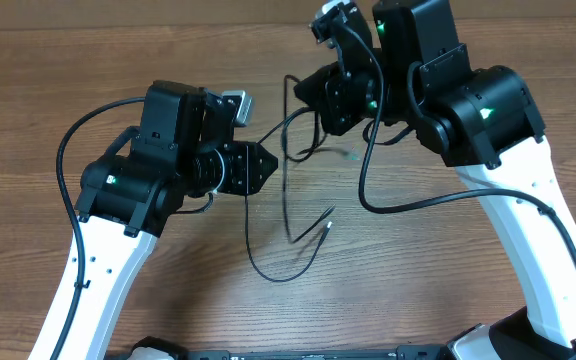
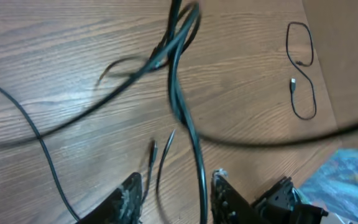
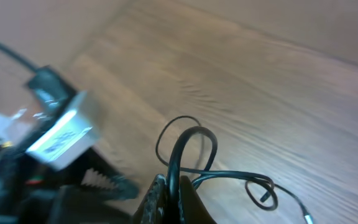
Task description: Untangle cables
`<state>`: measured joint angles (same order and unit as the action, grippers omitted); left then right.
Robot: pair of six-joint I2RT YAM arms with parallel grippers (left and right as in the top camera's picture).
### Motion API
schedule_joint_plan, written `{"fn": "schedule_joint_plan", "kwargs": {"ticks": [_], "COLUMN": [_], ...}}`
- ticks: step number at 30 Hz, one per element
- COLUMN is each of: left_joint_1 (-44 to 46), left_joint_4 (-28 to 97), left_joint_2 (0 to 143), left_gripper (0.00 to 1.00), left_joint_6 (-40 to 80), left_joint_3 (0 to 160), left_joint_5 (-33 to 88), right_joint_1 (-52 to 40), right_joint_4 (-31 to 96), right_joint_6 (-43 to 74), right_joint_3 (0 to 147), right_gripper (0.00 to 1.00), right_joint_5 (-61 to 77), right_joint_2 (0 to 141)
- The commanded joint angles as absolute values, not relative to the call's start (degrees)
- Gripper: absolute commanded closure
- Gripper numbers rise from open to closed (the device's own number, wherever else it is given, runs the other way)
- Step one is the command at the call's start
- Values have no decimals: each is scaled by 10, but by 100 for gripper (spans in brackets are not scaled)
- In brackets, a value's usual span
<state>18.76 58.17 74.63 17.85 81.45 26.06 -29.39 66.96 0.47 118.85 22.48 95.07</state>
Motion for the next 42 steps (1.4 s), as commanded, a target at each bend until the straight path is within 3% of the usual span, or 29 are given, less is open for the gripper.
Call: {"fn": "schedule_joint_plan", "kwargs": {"ticks": [1,9,10,13,17,20,30,42], "left_joint_1": [189,189,189,189,190,192,191,191], "left_joint_4": [579,580,580,581,579,577,578,589], "left_joint_2": [748,772,776,791,803,805,805,805], "left_gripper": [62,61,63,82,85,95,96,96], "left_joint_6": [171,172,172,172,171,171,154,141], "left_joint_3": [814,814,814,814,814,814,814,814], "left_joint_5": [249,249,251,251,266,270,268,264], "right_joint_1": [-296,-296,-296,-296,-296,-296,-295,-295], "right_joint_4": [665,665,665,664,658,656,678,697], "right_joint_6": [32,32,32,32,32,32,32,32], "right_joint_3": [1203,1203,1203,1203,1203,1203,1203,1203], "right_gripper": [96,96,96,96,96,96,96,96], "right_joint_5": [272,329,332,331,331,329,238,-71], "right_joint_2": [936,936,936,936,936,936,936,936]}}
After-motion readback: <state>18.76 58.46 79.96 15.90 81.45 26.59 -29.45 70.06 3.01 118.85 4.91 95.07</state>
